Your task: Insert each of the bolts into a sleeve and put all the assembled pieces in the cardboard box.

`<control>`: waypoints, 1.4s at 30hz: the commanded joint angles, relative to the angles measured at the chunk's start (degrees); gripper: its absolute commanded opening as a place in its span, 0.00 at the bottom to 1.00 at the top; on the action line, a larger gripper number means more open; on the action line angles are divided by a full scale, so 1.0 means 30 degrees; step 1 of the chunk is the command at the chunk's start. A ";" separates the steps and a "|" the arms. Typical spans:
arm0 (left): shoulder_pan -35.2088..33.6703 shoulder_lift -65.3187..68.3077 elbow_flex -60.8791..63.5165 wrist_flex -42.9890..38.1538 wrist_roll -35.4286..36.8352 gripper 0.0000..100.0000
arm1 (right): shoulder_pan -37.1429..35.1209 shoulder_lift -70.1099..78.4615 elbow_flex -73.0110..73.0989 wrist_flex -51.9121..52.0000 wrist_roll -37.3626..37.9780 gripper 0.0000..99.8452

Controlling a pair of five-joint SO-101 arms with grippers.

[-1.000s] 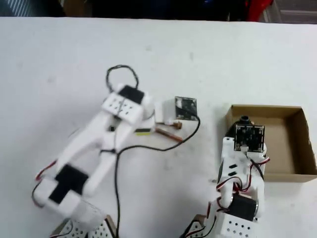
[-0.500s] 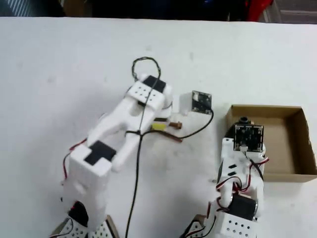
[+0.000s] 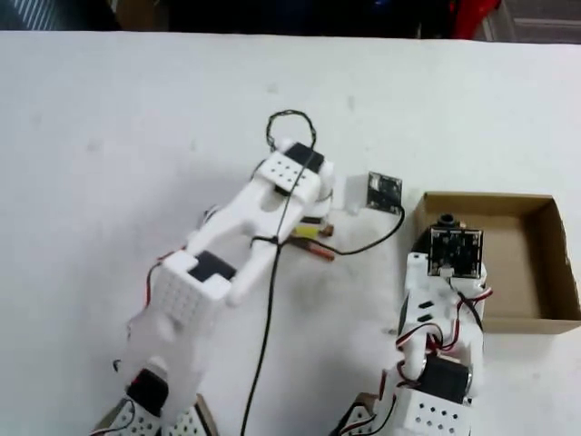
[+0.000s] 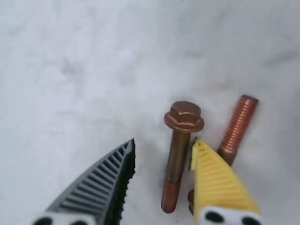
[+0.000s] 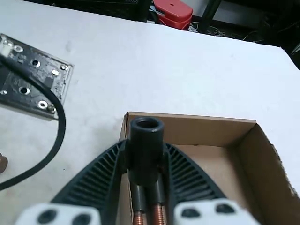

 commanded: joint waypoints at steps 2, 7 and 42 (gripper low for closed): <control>0.0278 0.0454 -0.2051 0.0029 0.0000 0.21 | 0.0073 -0.0190 -0.0176 -0.0513 0.0000 0.02; 0.0777 0.1040 -0.2462 0.0059 0.0029 0.14 | 0.0073 -0.0190 -0.0176 -0.0513 0.0000 0.02; 0.0073 0.1538 -0.3253 0.3399 0.9700 0.02 | -0.1187 -0.0190 0.1289 -0.2623 0.0000 0.02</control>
